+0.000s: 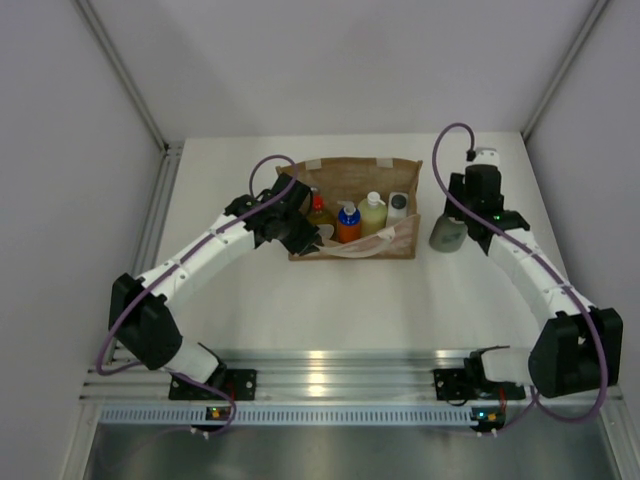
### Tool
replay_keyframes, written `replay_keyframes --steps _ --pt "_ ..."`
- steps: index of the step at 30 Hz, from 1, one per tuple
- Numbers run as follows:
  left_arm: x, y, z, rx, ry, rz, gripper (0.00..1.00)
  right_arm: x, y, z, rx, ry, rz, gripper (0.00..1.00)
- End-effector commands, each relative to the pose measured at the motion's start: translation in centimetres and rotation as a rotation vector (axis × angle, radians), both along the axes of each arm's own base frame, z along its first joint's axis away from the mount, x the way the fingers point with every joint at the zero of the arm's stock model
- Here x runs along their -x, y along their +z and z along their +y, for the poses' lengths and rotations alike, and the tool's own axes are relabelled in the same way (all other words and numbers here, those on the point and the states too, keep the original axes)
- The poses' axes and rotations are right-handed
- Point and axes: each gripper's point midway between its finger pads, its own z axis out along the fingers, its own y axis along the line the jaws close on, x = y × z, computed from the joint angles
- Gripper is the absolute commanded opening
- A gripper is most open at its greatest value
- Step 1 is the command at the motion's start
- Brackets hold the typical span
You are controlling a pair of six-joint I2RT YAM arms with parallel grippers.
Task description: Take the personal care products out of the canvas bag
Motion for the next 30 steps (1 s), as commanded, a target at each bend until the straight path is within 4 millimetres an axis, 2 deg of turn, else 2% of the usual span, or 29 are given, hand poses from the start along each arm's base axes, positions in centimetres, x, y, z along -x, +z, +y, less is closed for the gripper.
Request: replay_keyframes --steps 1,2,3,5,6,7,8,10,12,13,14,16,17,18,19,20,21,22,23,25,26,30 --pt "0.7 1.1 -1.2 0.059 -0.055 0.008 0.15 -2.0 4.0 -0.5 -0.027 -0.018 -0.186 0.21" --pt "0.7 1.1 -1.2 0.062 -0.056 0.006 0.15 -1.8 3.9 -0.6 -0.024 -0.027 -0.187 0.31" --pt "0.8 1.1 -1.2 0.062 -0.058 0.008 0.15 -1.7 3.8 -0.8 -0.026 -0.037 -0.187 0.54" --pt "0.8 1.1 -1.3 0.062 -0.063 0.008 0.14 -1.5 4.7 -0.8 -0.033 -0.037 -0.207 0.66" --pt "0.9 1.3 -1.3 0.066 -0.066 0.007 0.14 -1.4 5.0 -0.8 -0.032 -0.039 -0.213 0.77" --pt "0.9 1.3 -1.3 0.069 -0.066 0.007 0.14 -1.2 5.6 -0.9 -0.034 -0.046 -0.224 0.81" --pt "1.0 1.3 -1.3 0.069 -0.068 0.009 0.14 -1.0 7.6 -1.2 -0.036 -0.056 -0.266 0.83" --pt "1.0 1.3 -1.3 0.071 -0.068 0.009 0.14 -0.3 9.3 -1.4 -0.035 -0.064 -0.280 0.87" --pt "1.1 1.4 -1.4 0.075 -0.069 0.010 0.14 0.3 14.1 -1.4 -0.049 -0.053 -0.360 0.89" --pt "1.2 1.4 -1.4 0.075 -0.067 0.012 0.14 0.6 14.0 -1.2 -0.049 -0.038 -0.351 0.90" --pt "1.2 1.4 -1.4 0.079 -0.068 0.013 0.14 0.7 16.8 0.0 -0.079 0.028 -0.400 0.90" --pt "1.2 1.3 -1.4 0.078 -0.066 0.019 0.14 0.9 18.3 2.0 -0.104 0.151 -0.394 0.90" --pt "1.2 1.2 -1.4 0.079 -0.064 0.021 0.14 0.7 20.0 4.3 -0.152 0.268 -0.403 0.89" --pt "1.2 1.2 -1.5 0.081 -0.065 0.022 0.14 0.8 20.3 5.7 -0.177 0.332 -0.384 0.87" --pt "1.2 1.1 -1.5 0.078 -0.065 0.026 0.12 1.2 19.5 6.9 -0.195 0.382 -0.317 0.85" --pt "1.2 1.0 -1.5 0.077 -0.066 0.027 0.12 1.0 20.1 9.6 -0.220 0.474 -0.289 0.83" --pt "1.3 0.9 -1.5 0.075 -0.068 0.027 0.11 1.2 19.8 10.8 -0.219 0.502 -0.257 0.81" --pt "1.4 0.7 -1.4 0.072 -0.071 0.034 0.10 2.3 19.7 13.5 -0.202 0.578 -0.218 0.79" --pt "1.5 0.6 -1.4 0.069 -0.077 0.034 0.10 1.9 18.5 14.7 -0.176 0.585 -0.176 0.79" --pt "1.9 0.3 -1.3 0.068 -0.083 0.044 0.07 2.4 17.1 17.4 -0.152 0.637 -0.121 0.77" --pt "2.1 -0.2 -1.1 0.061 -0.089 0.052 0.06 2.9 15.9 19.8 -0.140 0.687 -0.071 0.76" --pt "2.8 -1.2 -0.7 0.043 -0.107 0.072 0.05 3.1 12.4 23.9 -0.082 0.751 0.022 0.72"
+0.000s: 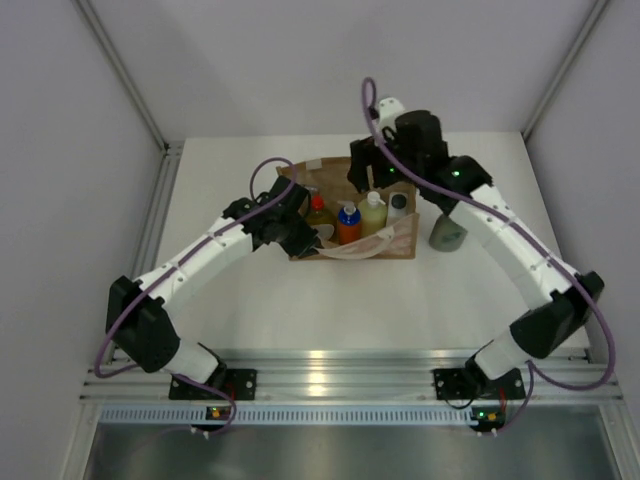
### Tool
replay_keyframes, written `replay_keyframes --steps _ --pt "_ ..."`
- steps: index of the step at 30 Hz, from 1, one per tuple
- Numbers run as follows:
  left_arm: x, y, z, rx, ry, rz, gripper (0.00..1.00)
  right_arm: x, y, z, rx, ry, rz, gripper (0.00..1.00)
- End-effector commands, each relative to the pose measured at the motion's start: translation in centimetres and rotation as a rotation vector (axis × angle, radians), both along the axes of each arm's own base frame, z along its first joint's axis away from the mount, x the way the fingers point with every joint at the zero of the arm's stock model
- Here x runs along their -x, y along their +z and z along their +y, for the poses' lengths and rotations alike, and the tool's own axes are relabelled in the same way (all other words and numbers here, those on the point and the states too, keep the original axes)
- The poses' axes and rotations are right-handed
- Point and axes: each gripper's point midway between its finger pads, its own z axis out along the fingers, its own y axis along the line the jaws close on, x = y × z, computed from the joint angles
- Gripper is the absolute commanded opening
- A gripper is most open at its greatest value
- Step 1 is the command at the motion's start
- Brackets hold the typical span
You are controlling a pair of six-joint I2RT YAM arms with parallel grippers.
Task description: Take the personal care products out of the canvas bag
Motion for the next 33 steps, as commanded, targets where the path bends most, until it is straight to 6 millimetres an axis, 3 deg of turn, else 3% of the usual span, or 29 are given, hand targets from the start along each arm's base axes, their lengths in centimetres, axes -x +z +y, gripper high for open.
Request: replay_keyframes --steps 1,8,19,22,30,33 --pt "2.2 -1.2 -0.7 0.031 -0.086 0.076 0.05 1.2 -5.0 1.7 0.161 0.042 0.120 0.71" --pt "3.0 -2.2 -0.7 0.024 -0.113 0.108 0.05 -0.3 -11.6 4.0 0.314 0.137 0.207 0.70" --pt "3.1 -2.0 -0.6 0.025 -0.104 0.102 0.05 -1.5 -15.7 4.6 0.417 0.182 0.257 0.65" --pt "3.2 -2.0 -0.4 0.024 -0.100 0.099 0.05 -1.6 -17.3 4.6 0.440 0.187 0.288 0.59" --pt "3.2 -2.4 -0.4 0.018 -0.106 0.108 0.06 -1.8 -18.9 4.7 0.463 0.188 0.312 0.49" --pt "3.1 -2.2 -0.5 0.019 -0.107 0.102 0.06 -1.9 -19.5 4.6 0.474 0.186 0.320 0.36"
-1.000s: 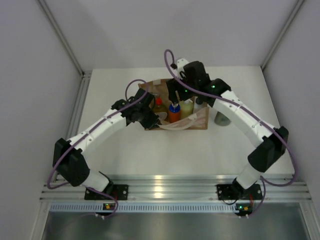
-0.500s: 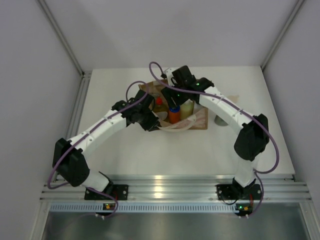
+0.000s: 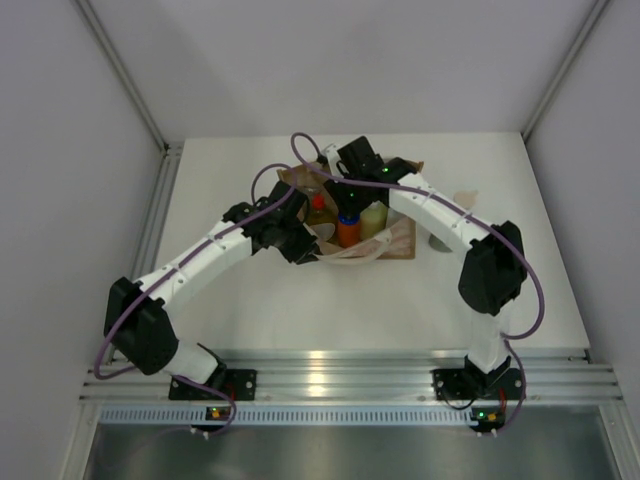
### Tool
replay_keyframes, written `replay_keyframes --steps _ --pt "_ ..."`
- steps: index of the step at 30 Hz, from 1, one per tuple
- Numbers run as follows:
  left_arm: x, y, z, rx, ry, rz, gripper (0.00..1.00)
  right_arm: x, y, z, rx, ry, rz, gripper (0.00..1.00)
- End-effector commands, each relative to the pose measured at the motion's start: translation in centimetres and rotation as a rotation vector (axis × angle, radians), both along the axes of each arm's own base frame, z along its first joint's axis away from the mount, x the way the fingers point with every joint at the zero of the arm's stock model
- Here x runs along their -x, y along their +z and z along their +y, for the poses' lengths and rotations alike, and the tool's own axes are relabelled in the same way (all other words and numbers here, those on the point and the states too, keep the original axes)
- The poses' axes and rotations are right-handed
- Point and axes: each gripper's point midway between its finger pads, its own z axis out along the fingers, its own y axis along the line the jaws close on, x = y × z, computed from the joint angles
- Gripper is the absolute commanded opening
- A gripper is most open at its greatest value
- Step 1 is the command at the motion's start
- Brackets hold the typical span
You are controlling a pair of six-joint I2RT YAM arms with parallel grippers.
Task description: Take the personal care products out of the canvas bag
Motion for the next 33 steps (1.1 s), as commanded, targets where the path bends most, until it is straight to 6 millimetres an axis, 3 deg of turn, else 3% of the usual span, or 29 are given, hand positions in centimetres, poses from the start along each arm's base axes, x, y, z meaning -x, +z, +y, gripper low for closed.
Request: replay_keyframes --steps 1,3,9,11,12,13,16,17,33 --pt "1.9 -0.9 -0.7 0.020 -0.064 0.070 0.06 0.0 -0.7 -0.3 0.040 0.006 0.011 0.33" --pt "1.8 -0.7 -0.8 0.021 -0.065 0.065 0.06 0.1 -0.7 -0.3 0.041 0.000 0.012 0.28" --pt "1.7 -0.5 -0.8 0.022 -0.066 0.059 0.06 0.5 -0.6 -0.6 0.036 -0.011 0.020 0.35" --pt "1.7 -0.5 -0.9 0.022 -0.069 0.058 0.06 0.7 -0.5 -0.7 0.035 -0.018 0.020 0.33" --pt "1.6 -0.5 -0.9 0.023 -0.066 0.058 0.06 0.8 -0.6 -0.9 0.038 -0.022 0.023 0.30" --pt "1.6 -0.4 -0.9 0.025 -0.068 0.056 0.06 0.8 -0.5 -0.9 0.035 -0.023 0.021 0.18" --pt "1.6 -0.4 -0.9 0.025 -0.068 0.056 0.06 1.0 -0.1 -1.0 0.023 -0.033 0.021 0.01" --pt "1.6 -0.3 -0.9 0.027 -0.068 0.054 0.06 1.0 0.2 -0.9 0.016 -0.039 0.016 0.00" --pt "1.5 -0.4 -0.8 0.023 -0.052 0.056 0.06 0.8 7.1 -0.9 -0.048 -0.155 -0.068 0.00"
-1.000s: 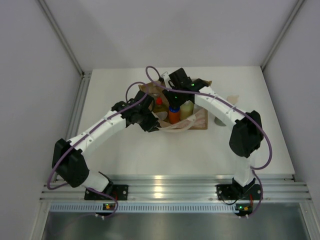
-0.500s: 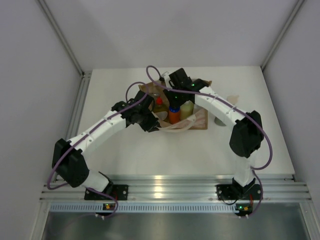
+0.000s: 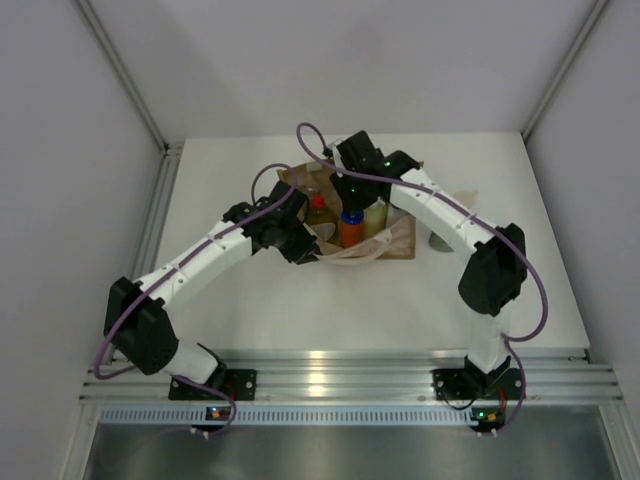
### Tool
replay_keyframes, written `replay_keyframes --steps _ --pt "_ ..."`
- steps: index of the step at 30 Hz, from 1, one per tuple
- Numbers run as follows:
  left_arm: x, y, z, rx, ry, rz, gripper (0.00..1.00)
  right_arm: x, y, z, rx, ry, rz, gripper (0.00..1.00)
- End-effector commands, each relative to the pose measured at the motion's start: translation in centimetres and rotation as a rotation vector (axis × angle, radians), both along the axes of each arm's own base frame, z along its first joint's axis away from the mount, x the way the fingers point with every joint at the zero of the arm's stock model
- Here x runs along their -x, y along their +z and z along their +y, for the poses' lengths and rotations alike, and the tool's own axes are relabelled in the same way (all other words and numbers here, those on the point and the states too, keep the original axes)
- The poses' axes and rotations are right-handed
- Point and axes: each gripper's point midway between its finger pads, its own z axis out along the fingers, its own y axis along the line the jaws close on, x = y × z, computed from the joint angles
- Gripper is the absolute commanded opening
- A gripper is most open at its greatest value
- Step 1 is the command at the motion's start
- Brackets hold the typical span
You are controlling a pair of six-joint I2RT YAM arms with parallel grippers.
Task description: Take the personal care products out of the canvas bag
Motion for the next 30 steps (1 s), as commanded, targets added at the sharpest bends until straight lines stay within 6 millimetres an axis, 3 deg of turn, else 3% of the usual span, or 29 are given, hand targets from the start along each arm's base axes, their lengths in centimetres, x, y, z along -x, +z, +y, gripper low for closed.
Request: replay_keyframes --steps 1,13,30 --pt "1.5 -0.3 -0.8 0.026 -0.053 0.057 0.06 0.0 5.7 0.1 -0.048 -0.031 -0.105 0.00" --pt "1.5 -0.3 -0.8 0.027 -0.050 0.057 0.06 1.3 7.4 -0.5 -0.026 -0.058 -0.107 0.00" --pt "1.4 -0.2 -1.0 0.032 -0.051 0.059 0.07 2.6 14.2 -2.2 -0.084 -0.164 -0.205 0.00"
